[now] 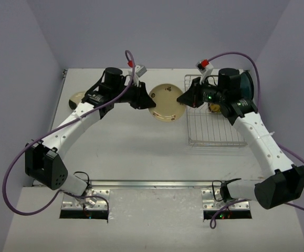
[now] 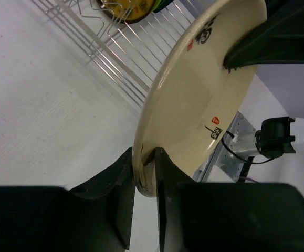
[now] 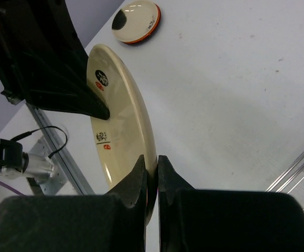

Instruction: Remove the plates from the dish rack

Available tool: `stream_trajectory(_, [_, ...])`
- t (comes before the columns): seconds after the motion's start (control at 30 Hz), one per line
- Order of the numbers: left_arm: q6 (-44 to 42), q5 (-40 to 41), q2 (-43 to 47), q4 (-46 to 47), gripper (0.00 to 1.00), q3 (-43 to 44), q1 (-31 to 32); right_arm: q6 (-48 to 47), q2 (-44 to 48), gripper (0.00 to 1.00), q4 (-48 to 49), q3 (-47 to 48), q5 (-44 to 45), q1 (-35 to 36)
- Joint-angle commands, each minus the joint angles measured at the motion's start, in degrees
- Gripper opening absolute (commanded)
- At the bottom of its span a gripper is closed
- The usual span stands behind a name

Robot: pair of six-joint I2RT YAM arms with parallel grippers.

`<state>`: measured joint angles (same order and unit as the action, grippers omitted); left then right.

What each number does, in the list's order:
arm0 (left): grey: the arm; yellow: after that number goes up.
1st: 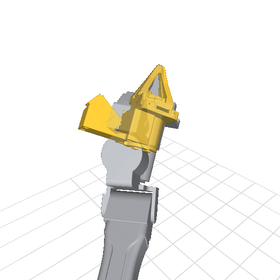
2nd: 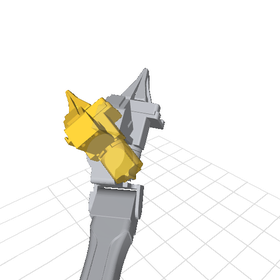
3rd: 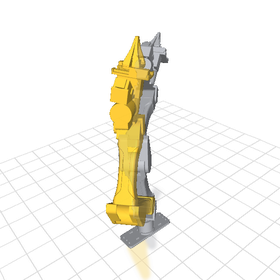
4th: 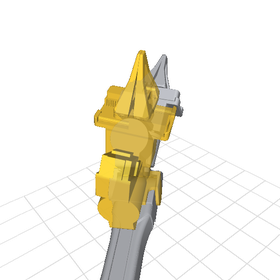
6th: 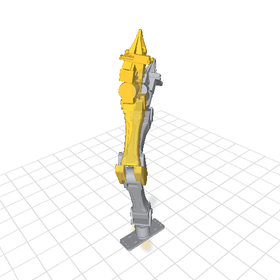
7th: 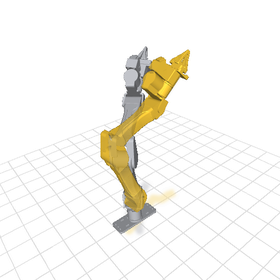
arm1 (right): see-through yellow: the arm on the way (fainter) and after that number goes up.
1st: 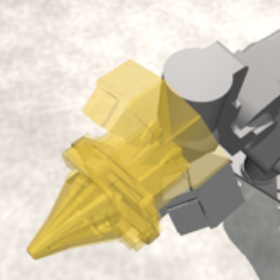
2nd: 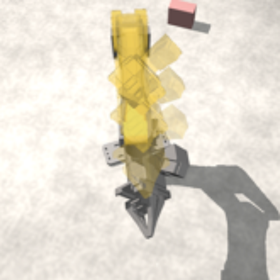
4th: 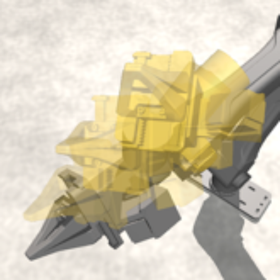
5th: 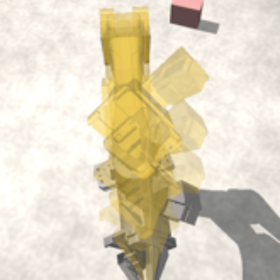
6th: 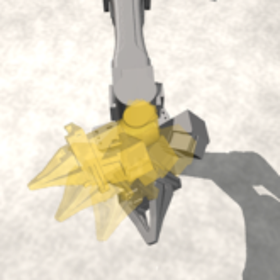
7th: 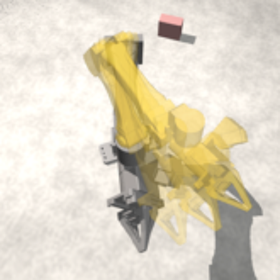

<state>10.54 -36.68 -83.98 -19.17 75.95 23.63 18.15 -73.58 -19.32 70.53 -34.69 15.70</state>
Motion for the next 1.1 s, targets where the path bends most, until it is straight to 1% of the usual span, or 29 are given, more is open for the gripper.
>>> stream_trajectory(0.0, [0.58, 0.56, 1.12, 2.31, 0.0, 0.07, -0.89, 1.88, 0.47, 0.03, 3.25, -0.11, -3.76, -0.06])
stream_trajectory(0.03, [1.83, 0.07, 1.25, 3.1, 0.0, -0.35, -2.05, 1.66, 0.24, 0.17, 2.96, -0.02, -2.94, -0.06])
stream_trajectory(0.07, [3.79, -1.48, 1.45, 4.14, 0.0, -1.12, -3.57, 1.87, 0.11, 0.43, 2.6, 0.06, -1.88, -0.06])
stream_trajectory(0.1, [6.58, -3.96, 1.4, 5.2, 0.0, -2.22, -5.79, 2.42, 0.06, 0.71, 2.15, 0.12, 1.94, -0.07])
stream_trajectory(0.13, [7.85, -5.01, 1.19, 6.09, 0.0, -2.75, -9.86, 2.84, -0.15, 0.9, 1.63, 0.07, 4.67, -0.12])
stream_trajectory(0.17, [8.69, -5.68, 0.88, 6.25, 0.0, -3.0, -13.8, 2.81, -0.28, 0.99, 0.99, 0.19, 7.41, -0.14])
stream_trajectory(0.27, [7.51, -5.42, -0.73, 3.54, 0.0, -2.19, -23.16, 1.06, -0.35, 0.99, -0.23, 0.35, 14.87, -0.16])
stream_trajectory(0.3, [6.47, -4.85, -2.09, 1.03, 0.0, -1.57, -27.66, 0.32, -0.4, 0.99, -0.65, 0.19, 18.48, -0.21])
stream_trajectory(0.4, [2.86, -0.38, -5.53, -3.71, 0.0, 1.1, -36.62, -2.3, -0.77, 0.99, -1.68, 0.05, 25.55, -0.23])
stream_trajectory(0.43, [2.32, 0.76, -7.0, -6.02, 0.0, 1.96, -38.81, -2.74, -1.11, 0.99, -1.94, -0.04, 27.14, -0.23])
stream_trajectory(0.5, [0.82, 2.43, -11.69, -8.33, 0.0, 5.47, -45.33, -3.74, -1.57, 0.99, -2.57, -0.14, 30.15, -0.41])
stream_trajectory(0.53, [-0.32, 3.16, -14.23, -9.78, 0.0, 6.39, -47.41, -3.99, -1.63, 0.99, -2.63, -0.32, 29.75, -0.47])
stream_trajectory(0.63, [-2.83, 6.08, -20.95, -14.03, 0.0, 11.94, -51.31, -4.4, -1.51, 0.99, -2.57, -1.24, 29.05, -0.53])
stream_trajectory(0.73, [-3.08, 6.1, -26.99, -14.78, 0.0, 14.96, -55.17, -4.44, -1.72, 0.99, -2.57, -1.52, 28.96, -0.58])
stream_trajectory(0.87, [-4.17, 7.75, -29.86, -14.26, 0.0, 15.52, -55.74, -4.81, -1.77, 0.99, -2.66, -1.89, 28.03, -0.67])
stream_trajectory(1.07, [-5.17, 6.62, -32.9, -14.67, 0.0, 14.84, -55.8, -4.79, -2.26, 0.99, -2.91, -1.45, 27.15, -0.67])
